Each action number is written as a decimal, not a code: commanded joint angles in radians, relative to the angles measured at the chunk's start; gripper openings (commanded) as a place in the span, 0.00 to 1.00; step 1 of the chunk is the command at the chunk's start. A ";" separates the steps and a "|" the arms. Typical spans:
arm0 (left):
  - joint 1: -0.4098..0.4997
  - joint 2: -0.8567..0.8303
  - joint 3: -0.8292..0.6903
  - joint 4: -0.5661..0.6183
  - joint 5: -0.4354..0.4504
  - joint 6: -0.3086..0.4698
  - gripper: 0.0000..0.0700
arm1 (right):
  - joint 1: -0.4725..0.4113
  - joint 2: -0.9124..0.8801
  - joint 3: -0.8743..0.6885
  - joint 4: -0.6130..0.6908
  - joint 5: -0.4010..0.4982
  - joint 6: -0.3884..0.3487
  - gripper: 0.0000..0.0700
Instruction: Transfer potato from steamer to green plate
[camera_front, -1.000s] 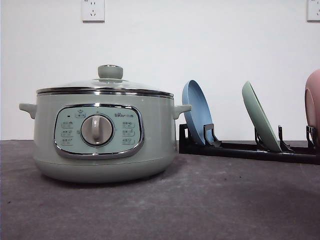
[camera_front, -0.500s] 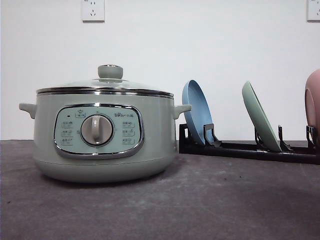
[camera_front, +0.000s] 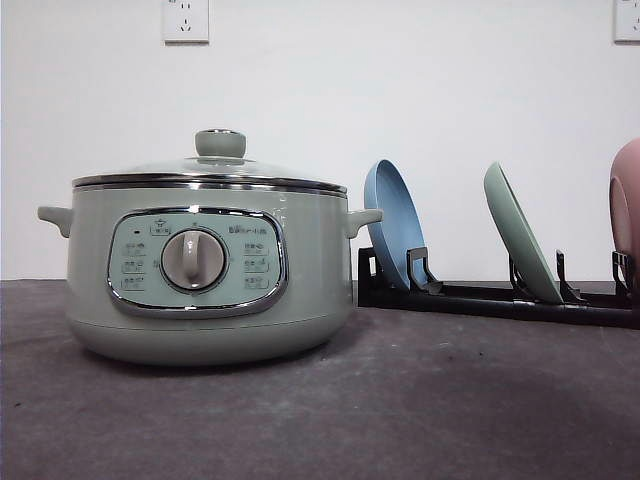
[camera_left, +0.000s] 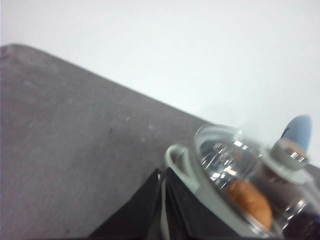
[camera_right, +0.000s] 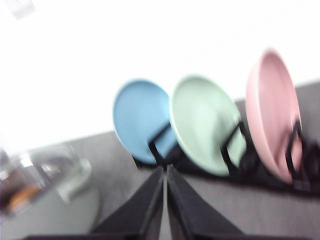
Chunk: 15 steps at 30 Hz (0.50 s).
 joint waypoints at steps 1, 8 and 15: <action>0.002 0.020 0.057 -0.003 0.012 -0.005 0.01 | 0.000 0.021 0.043 -0.005 -0.002 0.010 0.00; 0.002 0.163 0.229 -0.086 0.127 0.083 0.00 | 0.000 0.169 0.227 -0.091 -0.004 -0.034 0.00; 0.002 0.351 0.413 -0.236 0.268 0.210 0.00 | 0.000 0.364 0.427 -0.309 -0.084 -0.161 0.00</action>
